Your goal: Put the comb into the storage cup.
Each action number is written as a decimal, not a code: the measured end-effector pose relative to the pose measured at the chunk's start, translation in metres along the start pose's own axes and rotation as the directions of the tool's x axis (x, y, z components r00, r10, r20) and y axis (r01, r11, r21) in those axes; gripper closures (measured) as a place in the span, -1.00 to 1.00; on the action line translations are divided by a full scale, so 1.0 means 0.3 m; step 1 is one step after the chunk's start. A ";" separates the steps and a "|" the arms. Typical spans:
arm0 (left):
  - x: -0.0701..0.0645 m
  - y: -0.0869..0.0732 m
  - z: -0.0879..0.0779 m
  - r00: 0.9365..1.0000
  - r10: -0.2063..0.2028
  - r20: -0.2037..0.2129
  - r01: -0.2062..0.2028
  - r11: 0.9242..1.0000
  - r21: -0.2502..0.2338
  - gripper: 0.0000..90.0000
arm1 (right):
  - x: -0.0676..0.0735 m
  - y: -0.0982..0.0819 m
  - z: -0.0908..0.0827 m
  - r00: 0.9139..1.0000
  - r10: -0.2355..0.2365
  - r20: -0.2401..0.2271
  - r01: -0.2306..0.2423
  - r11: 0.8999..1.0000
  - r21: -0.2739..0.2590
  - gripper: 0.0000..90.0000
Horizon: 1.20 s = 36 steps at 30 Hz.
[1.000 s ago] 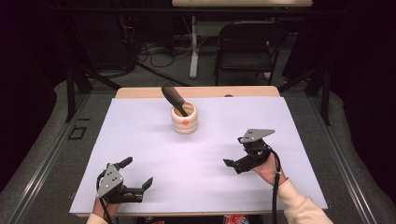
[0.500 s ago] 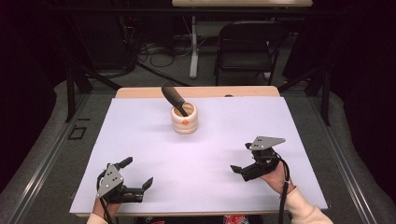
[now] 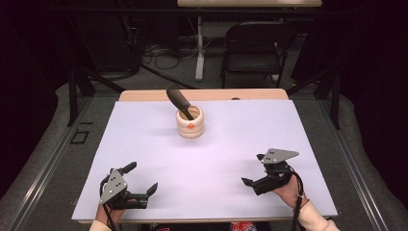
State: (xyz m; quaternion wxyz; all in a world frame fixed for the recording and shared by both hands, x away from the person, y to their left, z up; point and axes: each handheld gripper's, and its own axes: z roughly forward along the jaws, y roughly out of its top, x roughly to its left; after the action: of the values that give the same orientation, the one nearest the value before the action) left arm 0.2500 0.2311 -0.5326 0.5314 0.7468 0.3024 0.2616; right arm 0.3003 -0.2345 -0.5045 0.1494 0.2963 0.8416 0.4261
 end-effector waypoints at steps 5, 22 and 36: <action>0.000 0.000 0.000 1.000 0.000 -0.001 0.000 1.000 0.000 -0.99 | 0.009 -0.021 -0.006 1.000 -0.003 0.001 0.003 1.000 0.004 -1.00; 0.000 0.000 0.001 1.000 0.000 -0.002 0.000 1.000 0.000 -0.99 | 0.050 -0.066 -0.053 0.999 -0.011 0.037 0.012 0.999 -0.033 -1.00; 0.000 -0.001 0.003 1.000 0.002 -0.004 -0.001 1.000 0.005 -0.99 | 0.067 -0.080 -0.079 0.998 -0.025 0.061 0.028 0.998 -0.048 -1.00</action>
State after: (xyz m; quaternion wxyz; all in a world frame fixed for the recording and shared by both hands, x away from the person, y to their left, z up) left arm 0.2508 0.2306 -0.5331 0.5289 0.7477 0.3035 0.2628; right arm 0.2638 -0.2477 -0.5098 0.1875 0.2943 0.8299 0.4353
